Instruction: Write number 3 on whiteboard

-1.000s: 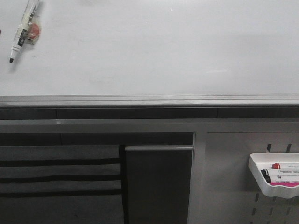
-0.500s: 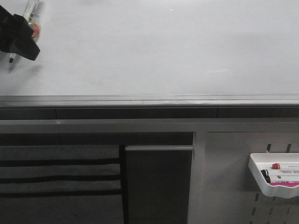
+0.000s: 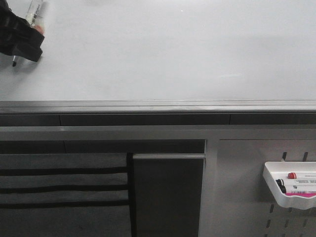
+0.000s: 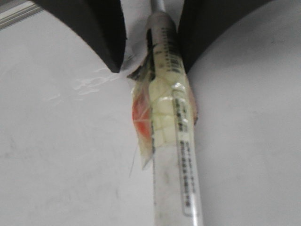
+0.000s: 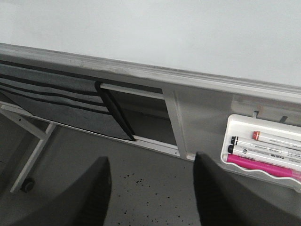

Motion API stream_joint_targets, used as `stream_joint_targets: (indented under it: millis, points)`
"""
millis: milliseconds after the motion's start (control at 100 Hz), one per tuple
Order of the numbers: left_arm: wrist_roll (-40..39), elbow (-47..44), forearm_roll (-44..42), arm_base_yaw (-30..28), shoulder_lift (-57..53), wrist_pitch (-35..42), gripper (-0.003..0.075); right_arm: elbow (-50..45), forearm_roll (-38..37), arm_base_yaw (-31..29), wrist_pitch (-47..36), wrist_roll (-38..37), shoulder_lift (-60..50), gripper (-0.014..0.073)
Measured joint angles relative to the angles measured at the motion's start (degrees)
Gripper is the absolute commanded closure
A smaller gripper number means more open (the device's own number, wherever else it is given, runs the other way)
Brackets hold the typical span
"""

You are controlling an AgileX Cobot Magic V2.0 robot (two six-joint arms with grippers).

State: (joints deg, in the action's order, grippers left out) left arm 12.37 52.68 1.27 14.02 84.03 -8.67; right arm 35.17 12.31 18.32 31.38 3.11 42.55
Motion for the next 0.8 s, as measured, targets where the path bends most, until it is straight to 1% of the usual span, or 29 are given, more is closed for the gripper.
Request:
stream_joint_targets:
  millis: [50,180,240,340,450,550,620,690,720,730,740,800]
  points:
    - [0.00,0.00,0.00,0.00,0.08,0.11,0.0658,0.00,0.00,0.00,0.00,0.00,0.00,0.0241]
    - [0.00,0.00,0.00,0.00,-0.03,-0.19,0.0739,0.00,0.00,0.00,0.00,0.00,0.00,0.0241]
    - [0.00,0.05,0.11,0.00,-0.62,-1.32,0.0741,0.00,0.00,0.00,0.00,0.00,0.00,0.0241]
    - [0.10,0.05,0.22,0.00,-2.97,-5.60,0.0741,0.61,0.00,0.00,1.10,0.00,0.00,0.0241]
    - [2.25,0.14,0.35,0.67,-7.60,-12.36,0.0741,3.41,0.58,0.00,3.97,0.00,0.86,0.0241]
    - [5.81,0.14,0.35,3.21,-11.54,-19.14,0.0741,6.90,1.64,0.00,8.06,1.20,3.27,0.0241]
    - [9.05,0.27,0.95,6.08,-14.43,-24.70,0.0741,9.81,3.27,0.00,11.68,4.27,6.15,0.0241]
    - [12.49,0.31,2.40,9.32,-16.32,-30.56,0.0741,12.96,6.53,0.00,15.65,9.52,9.66,0.0241]
    - [14.00,0.31,3.14,11.00,-16.84,-33.50,0.0741,14.26,8.29,0.00,17.27,12.79,11.61,0.0241]
    - [14.82,0.31,3.58,11.33,-17.03,-34.07,0.0741,14.60,8.78,0.00,17.27,12.79,11.61,0.0241]
    - [15.21,0.31,3.79,11.67,-17.11,-35.22,0.0741,15.25,9.76,0.00,18.49,14.88,12.82,0.0241]
    - [18.63,0.31,6.17,14.58,-17.38,-39.31,0.0741,18.20,13.88,0.00,21.77,20.77,16.05,0.0241]
